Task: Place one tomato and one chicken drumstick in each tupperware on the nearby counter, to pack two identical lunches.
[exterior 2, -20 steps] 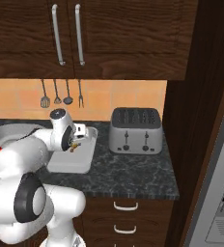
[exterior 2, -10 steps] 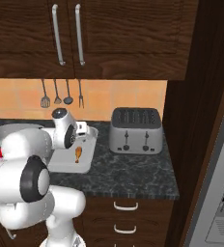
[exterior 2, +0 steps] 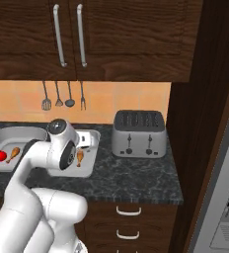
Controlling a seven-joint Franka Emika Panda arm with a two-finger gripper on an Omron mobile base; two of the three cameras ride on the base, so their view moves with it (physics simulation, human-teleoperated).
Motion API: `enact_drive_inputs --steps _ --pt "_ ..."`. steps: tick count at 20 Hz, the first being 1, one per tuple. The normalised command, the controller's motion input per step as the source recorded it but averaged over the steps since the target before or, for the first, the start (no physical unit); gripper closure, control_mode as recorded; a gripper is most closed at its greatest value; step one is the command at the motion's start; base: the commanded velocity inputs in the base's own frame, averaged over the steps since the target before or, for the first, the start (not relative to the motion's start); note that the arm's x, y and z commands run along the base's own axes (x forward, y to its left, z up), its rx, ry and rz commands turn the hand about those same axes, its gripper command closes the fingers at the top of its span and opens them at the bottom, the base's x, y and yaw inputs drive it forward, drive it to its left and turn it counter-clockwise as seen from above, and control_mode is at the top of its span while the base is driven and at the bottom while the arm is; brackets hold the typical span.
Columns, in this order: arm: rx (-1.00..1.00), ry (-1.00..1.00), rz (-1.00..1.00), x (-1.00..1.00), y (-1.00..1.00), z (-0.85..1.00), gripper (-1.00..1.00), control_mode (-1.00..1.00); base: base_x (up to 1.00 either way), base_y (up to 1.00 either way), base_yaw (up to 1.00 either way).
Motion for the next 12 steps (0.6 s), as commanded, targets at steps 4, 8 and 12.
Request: enact_drive_inputs --steps 4,8,12 --pt "0.03 -0.11 0.0 -1.0 -0.22 0.84 -1.0 -1.0 0.0 0.0 0.0" --pt "0.0 -0.09 0.0 -1.0 -0.01 0.78 -1.0 -1.0 0.0 0.0 0.0" --pt "-0.01 -0.11 0.0 -0.99 0.09 0.64 -1.0 -1.0 0.0 0.0 0.0"
